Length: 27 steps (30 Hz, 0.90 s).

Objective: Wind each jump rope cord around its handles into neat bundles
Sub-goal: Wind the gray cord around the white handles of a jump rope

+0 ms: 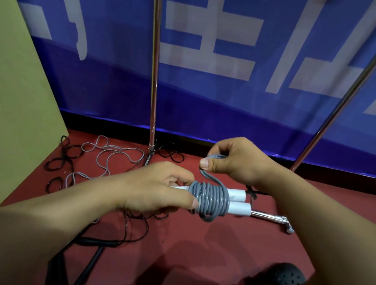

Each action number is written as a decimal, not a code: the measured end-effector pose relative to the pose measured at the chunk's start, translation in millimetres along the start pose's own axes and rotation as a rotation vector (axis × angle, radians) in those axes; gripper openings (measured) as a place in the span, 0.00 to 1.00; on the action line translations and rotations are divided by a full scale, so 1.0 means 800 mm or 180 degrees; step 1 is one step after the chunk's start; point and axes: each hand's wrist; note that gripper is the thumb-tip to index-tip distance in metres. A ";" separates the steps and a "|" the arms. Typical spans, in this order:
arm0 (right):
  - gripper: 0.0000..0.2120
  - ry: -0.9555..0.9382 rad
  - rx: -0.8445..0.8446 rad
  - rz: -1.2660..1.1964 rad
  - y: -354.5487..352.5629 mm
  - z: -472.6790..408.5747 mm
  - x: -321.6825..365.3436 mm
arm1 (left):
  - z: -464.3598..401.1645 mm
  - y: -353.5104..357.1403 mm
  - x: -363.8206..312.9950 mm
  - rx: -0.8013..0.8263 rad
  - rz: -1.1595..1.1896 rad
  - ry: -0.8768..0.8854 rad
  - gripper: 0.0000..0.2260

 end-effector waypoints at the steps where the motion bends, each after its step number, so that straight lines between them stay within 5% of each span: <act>1: 0.14 0.0000 -0.0007 -0.0085 0.000 -0.001 0.001 | 0.001 -0.001 -0.003 0.0016 0.0241 -0.0013 0.04; 6: 0.14 0.0205 0.0087 -0.0735 0.001 -0.002 0.010 | 0.001 -0.007 -0.007 0.0022 0.0927 0.0117 0.24; 9: 0.14 0.0447 0.0147 -0.1192 0.014 -0.006 0.015 | 0.000 -0.009 -0.009 -0.0025 0.1079 0.0199 0.27; 15: 0.15 0.0326 -0.0018 -0.0428 0.028 0.002 0.020 | -0.001 -0.013 -0.014 -0.0603 0.1115 0.0249 0.19; 24: 0.13 0.0592 -0.0018 -0.0730 0.045 -0.005 0.025 | -0.007 -0.016 -0.013 -0.1394 0.1104 0.0297 0.03; 27: 0.15 0.0594 0.0074 -0.0670 0.051 -0.005 0.027 | -0.013 -0.018 -0.005 -0.1654 0.1042 0.0189 0.05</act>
Point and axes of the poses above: each hand's wrist, its own z-axis away from the middle knuckle, its own y-axis out of the palm, x = y × z
